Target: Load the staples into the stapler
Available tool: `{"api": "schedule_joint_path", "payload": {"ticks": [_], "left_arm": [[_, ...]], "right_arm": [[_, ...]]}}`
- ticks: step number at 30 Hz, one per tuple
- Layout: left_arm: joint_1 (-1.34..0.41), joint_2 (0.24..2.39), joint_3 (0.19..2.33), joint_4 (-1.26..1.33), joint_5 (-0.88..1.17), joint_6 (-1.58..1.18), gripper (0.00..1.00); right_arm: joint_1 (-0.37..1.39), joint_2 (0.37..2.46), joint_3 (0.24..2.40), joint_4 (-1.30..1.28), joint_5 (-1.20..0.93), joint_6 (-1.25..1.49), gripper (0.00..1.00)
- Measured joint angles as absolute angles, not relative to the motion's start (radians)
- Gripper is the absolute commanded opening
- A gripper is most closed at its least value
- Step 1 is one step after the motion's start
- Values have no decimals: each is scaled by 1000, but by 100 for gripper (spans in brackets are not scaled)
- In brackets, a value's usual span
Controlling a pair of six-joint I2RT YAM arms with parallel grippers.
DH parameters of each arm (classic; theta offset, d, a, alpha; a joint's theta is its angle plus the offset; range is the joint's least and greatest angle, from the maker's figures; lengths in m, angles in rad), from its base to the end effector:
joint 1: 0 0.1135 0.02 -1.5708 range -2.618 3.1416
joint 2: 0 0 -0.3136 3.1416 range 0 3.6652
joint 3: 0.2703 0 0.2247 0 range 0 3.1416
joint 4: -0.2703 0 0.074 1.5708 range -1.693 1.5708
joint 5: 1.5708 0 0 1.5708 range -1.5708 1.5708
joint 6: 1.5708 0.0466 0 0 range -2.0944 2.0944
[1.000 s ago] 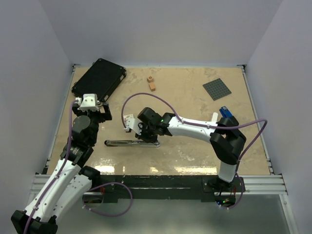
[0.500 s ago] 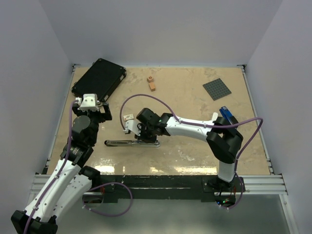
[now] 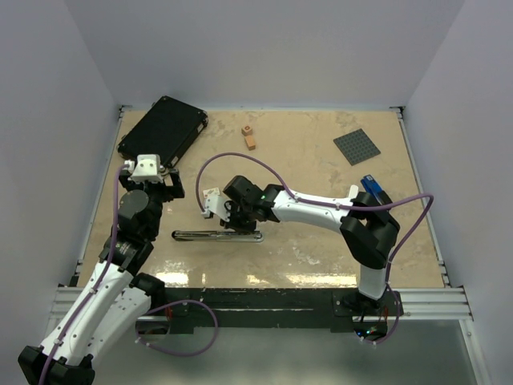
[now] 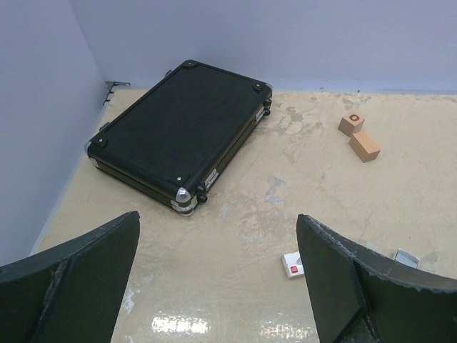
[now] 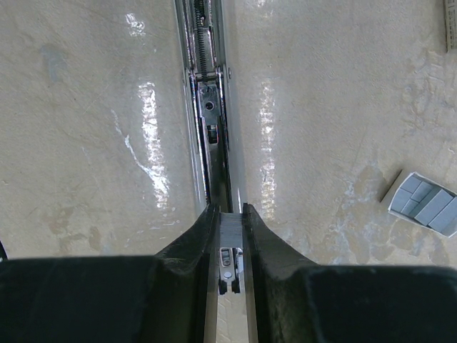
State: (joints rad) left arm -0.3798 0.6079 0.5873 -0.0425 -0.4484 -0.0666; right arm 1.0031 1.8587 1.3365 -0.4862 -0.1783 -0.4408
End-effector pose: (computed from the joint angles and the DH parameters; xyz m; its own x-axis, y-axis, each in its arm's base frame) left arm 0.0967 -0.0169 0.3408 -0.0539 -0.0430 -0.9976 -0.0715 0.9967 -0.0391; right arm 0.2030 0.3337 0.2568 -0.0357 -0.8369 -0.5463 -0.9905 0.1022 -0.0918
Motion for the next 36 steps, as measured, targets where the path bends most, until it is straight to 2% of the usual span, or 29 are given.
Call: {"api": "schedule_joint_path", "payload": {"ticks": [36], "left_arm": [[-380,608,587,-43,-441,-66,95]], "right_arm": [[1003,1885,1337,-501,-186,-454,17]]}}
